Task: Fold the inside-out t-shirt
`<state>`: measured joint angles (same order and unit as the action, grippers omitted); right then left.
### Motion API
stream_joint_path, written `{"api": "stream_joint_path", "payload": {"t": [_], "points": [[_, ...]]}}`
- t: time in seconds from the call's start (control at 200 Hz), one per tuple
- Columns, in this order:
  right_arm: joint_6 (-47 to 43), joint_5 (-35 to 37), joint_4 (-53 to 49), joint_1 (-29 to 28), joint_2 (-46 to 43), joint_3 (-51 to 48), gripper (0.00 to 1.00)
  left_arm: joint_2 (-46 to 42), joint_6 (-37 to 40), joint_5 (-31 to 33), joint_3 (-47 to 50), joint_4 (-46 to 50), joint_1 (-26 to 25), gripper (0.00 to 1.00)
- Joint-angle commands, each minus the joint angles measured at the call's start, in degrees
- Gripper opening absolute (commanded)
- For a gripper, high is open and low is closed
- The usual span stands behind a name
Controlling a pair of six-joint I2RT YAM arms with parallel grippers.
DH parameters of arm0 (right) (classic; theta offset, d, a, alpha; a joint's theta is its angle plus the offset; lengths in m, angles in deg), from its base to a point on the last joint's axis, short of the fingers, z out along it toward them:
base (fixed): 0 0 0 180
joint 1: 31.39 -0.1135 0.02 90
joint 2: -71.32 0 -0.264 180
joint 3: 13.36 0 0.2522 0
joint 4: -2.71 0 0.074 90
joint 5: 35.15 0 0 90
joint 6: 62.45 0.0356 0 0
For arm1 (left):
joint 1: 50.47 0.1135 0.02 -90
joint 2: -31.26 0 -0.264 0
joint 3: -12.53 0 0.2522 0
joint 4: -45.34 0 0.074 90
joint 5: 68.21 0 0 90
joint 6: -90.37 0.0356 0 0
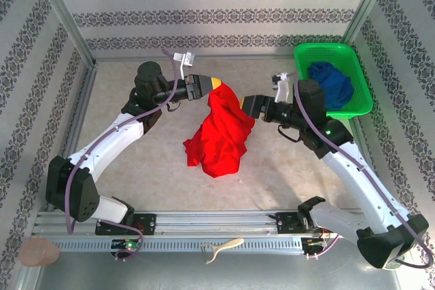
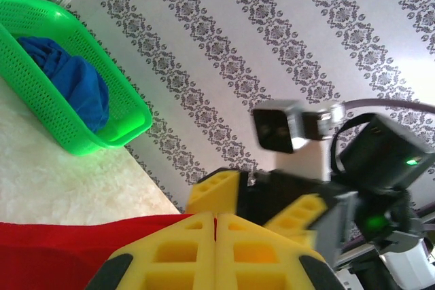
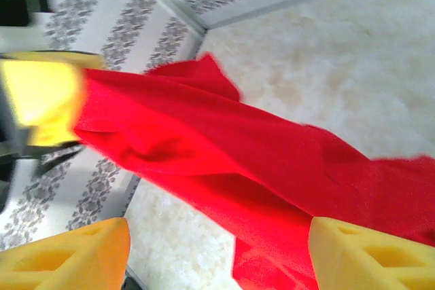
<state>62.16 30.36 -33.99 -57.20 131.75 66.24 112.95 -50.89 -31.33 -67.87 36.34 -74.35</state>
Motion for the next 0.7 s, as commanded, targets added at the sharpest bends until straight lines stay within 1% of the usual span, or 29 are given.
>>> {"api": "stream_joint_path", "payload": {"t": [0.0, 0.1, 0.185, 0.225, 0.255, 0.27, 0.31, 0.32, 0.33, 0.385, 0.4, 0.425, 0.43, 0.44, 0.445, 0.46, 0.49, 0.505, 0.535, 0.59, 0.66, 0.699], "points": [[-5.9, -1.06, -0.88, -1.71, 5.71, 5.25, 0.71, -1.21, 0.45, -1.02, -0.37, -1.82, 0.4, 0.0], [-7.58, -2.48, -0.38, -3.47, 11.12, 9.41, 0.7, -1.42, 0.8, -1.21, -0.52, -1.15, 0.38, 0.0], [-7.96, -3.62, 0.49, -4.38, 14.87, 11.03, 0.63, -1.4, 0.86, -1.33, -0.67, -0.89, 0.41, 0.0], [-7.87, -3.93, 1.27, -4.36, 16.24, 11.07, 0.54, -1.39, 0.75, -1.3, -0.73, -1.13, 0.37, 0.0], [-7.61, -4.18, 2.1, -4.27, 17.12, 10.99, 0.42, -1.42, 0.47, -1.35, -0.81, -1.35, 0.4, 0.0], [-7.53, -4.24, 2.45, -4.14, 17.42, 10.98, 0.32, -1.4, 0.29, -1.37, -0.89, -1.47, 0.37, 0.0], [-6.88, -4.28, 3.49, -3.51, 18.04, 10.84, 0.1, -1.45, 0.12, -1.89, -0.97, -1.73, 0.39, 0.0], [-6.63, -4.39, 3.88, -3.26, 18.08, 10.76, 0.07, -1.49, 0.12, -2.07, -1.0, -1.66, 0.41, 0.0], [-6.32, -4.59, 4.33, -2.93, 18.07, 10.68, 0.0, -1.57, 0.11, -2.25, -0.97, -1.65, 0.41, 0.0], [-3.95, -5.75, 7.07, -0.94, 17.3, 9.71, 0.0, -2.59, 0.78, -2.36, -0.41, -0.59, 0.65, 0.0], [-3.27, -6.0, 7.76, -0.44, 16.86, 9.33, 0.0, -3.08, 1.26, -1.95, -0.03, -0.06, 0.82, 0.04], [-2.53, -6.44, 8.86, 0.45, 15.95, 8.64, 0.0, -4.19, 2.09, -1.04, 0.85, 0.99, 1.16, 0.19], [-2.44, -6.53, 8.96, 0.56, 15.78, 8.58, 0.0, -4.4, 2.33, -0.81, 1.04, 1.29, 1.27, 0.2], [-2.24, -6.78, 9.27, 0.88, 15.43, 8.29, 0.0, -4.95, 2.78, -0.31, 1.52, 1.82, 1.46, 0.28], [-2.21, -6.87, 9.34, 1.04, 15.25, 8.14, 0.0, -5.27, 2.98, -0.09, 1.78, 2.05, 1.6, 0.3], [-1.88, -7.21, 9.59, 1.63, 14.68, 7.79, 0.0, -6.02, 3.56, 0.8, 2.48, 2.88, 1.86, 0.4], [-1.51, -8.21, 10.05, 2.44, 13.58, 6.96, 0.0, -7.81, 4.64, 2.66, 4.18, 4.28, 2.64, 0.54], [-1.34, -8.85, 10.26, 2.85, 13.1, 6.5, 0.0, -8.77, 4.97, 3.64, 5.09, 4.73, 3.07, 0.59], [-1.08, -9.89, 10.63, 3.56, 12.08, 5.67, 0.0, -10.41, 5.2, 5.39, 7.05, 5.2, 3.98, 0.65], [-1.16, -11.39, 10.79, 4.03, 10.53, 4.43, 0.0, -12.66, 4.53, 8.14, 10.31, 5.05, 5.37, 0.72], [-1.13, -13.03, 11.18, 4.27, 9.09, 2.9, 0.0, -13.82, 3.37, 9.32, 13.13, 3.62, 5.9, 0.77], [-0.93, -13.5, 11.4, 4.27, 8.6, 2.18, 0.0, -13.54, 2.67, 9.22, 13.82, 3.26, 5.9, 0.77]]}}
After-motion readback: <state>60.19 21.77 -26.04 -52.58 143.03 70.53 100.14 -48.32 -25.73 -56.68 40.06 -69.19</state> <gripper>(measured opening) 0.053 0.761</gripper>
